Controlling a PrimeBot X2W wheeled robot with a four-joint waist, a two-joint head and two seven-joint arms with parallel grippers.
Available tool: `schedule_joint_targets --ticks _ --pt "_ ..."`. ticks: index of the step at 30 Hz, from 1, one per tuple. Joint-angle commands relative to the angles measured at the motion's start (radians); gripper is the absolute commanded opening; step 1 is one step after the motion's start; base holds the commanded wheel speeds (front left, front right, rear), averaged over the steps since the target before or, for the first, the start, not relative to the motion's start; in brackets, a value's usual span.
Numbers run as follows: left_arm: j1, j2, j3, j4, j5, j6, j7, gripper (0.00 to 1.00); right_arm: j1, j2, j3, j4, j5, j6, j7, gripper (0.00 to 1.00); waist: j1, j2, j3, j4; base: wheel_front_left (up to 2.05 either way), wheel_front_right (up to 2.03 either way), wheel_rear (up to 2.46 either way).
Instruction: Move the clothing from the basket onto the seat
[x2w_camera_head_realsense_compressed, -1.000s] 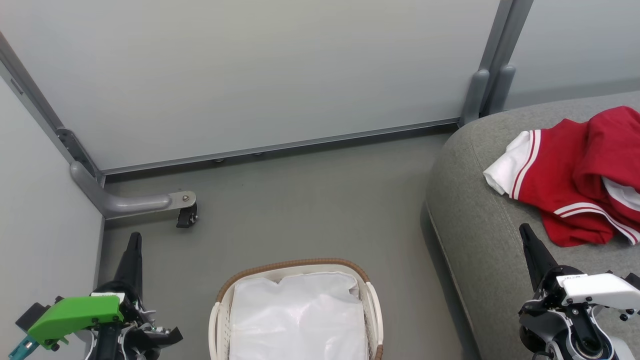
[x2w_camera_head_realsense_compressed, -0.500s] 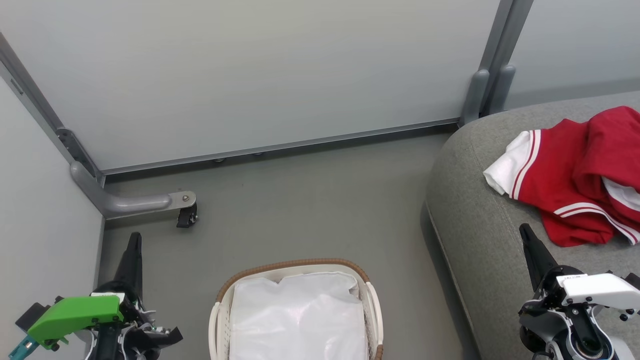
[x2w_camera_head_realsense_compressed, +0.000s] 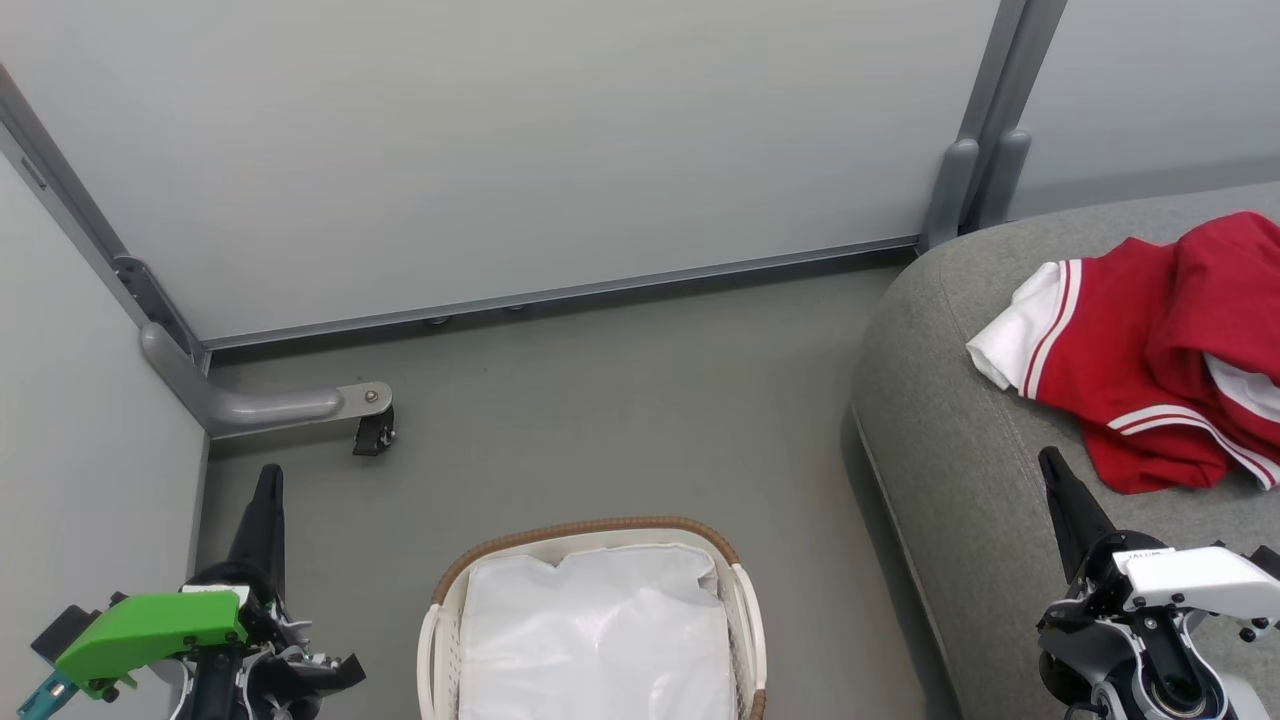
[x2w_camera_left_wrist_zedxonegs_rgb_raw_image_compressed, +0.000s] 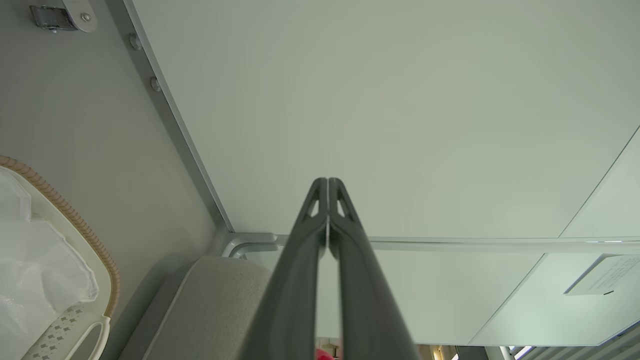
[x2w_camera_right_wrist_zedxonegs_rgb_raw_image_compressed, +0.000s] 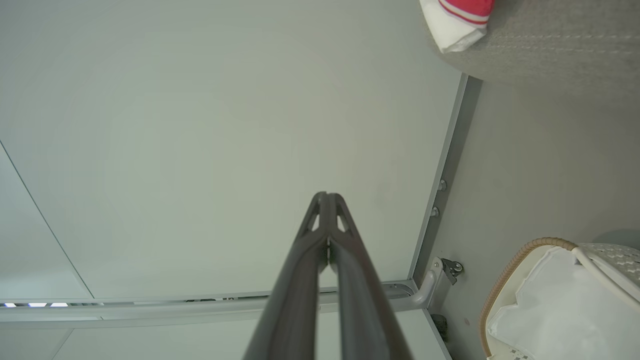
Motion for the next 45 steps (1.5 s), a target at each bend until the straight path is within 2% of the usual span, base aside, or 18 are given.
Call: schedule_joint_targets --ticks 1,45 --pt "-0.009 0.007 0.002 -0.001 -0.003 -0.006 0.003 0.00 -0.001 -0.006 -0.002 -0.003 0.003 0.000 0.001 0.00 0.0000 0.0000 0.000 0.000 0.00 0.00 0.00" --pt "-0.009 0.007 0.002 -0.002 -0.003 -0.006 0.003 0.00 -0.001 -0.006 -0.002 -0.003 0.003 0.000 0.001 0.00 0.0000 0.0000 0.000 0.000 0.00 0.00 0.00"
